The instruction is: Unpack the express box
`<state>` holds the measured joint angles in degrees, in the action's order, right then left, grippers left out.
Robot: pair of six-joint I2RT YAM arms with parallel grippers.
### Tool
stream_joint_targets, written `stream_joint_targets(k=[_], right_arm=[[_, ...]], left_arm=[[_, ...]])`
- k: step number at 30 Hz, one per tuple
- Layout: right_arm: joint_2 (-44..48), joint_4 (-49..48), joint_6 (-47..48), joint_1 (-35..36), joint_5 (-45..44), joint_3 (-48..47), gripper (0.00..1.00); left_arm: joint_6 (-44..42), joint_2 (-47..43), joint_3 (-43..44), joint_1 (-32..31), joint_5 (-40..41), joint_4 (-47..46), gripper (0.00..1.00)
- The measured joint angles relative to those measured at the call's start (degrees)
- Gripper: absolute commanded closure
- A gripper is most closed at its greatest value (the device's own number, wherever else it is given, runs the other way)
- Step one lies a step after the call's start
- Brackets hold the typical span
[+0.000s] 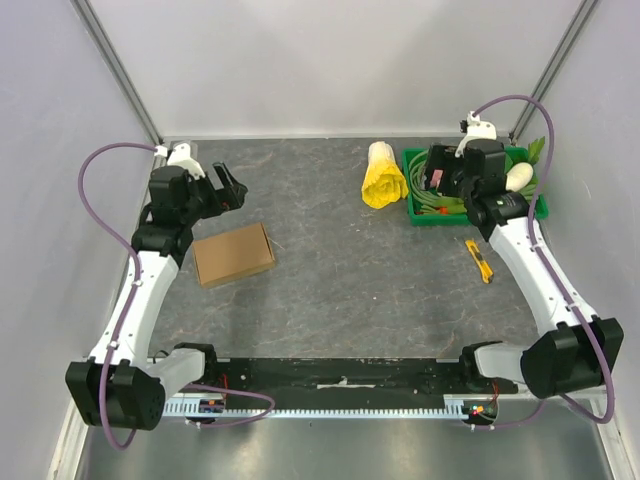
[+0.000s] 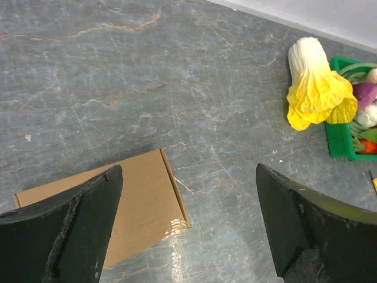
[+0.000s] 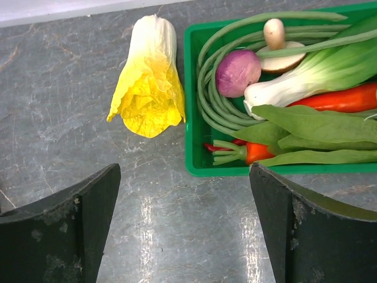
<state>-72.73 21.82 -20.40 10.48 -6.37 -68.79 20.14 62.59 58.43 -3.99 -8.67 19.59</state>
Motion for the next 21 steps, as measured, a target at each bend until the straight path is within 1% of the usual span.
stream_joint_targets(k=[6,11,15,21], right_arm=[[-2.1,-0.2,0.0,0.2,2.5,0.0,0.02],[-2.3,-1.2,0.0,1.1,3.8,0.5,0.02],[-2.3,-1.9,0.0,2.0,4.9,2.6,0.02],[-2.0,-2.1,-0.1,2.2,5.4,5.9,0.02]], left_arm=[[0.0,0.7,0.0,0.1,2.7,0.9,0.0],[0.3,6.2,0.0,1.5,4.6,4.4,0.0],[3.0,8.8,-2.3,5.2,8.0,5.5,0.0],[9.9,10.3,-7.8,11.8,13.5,5.7,0.01]])
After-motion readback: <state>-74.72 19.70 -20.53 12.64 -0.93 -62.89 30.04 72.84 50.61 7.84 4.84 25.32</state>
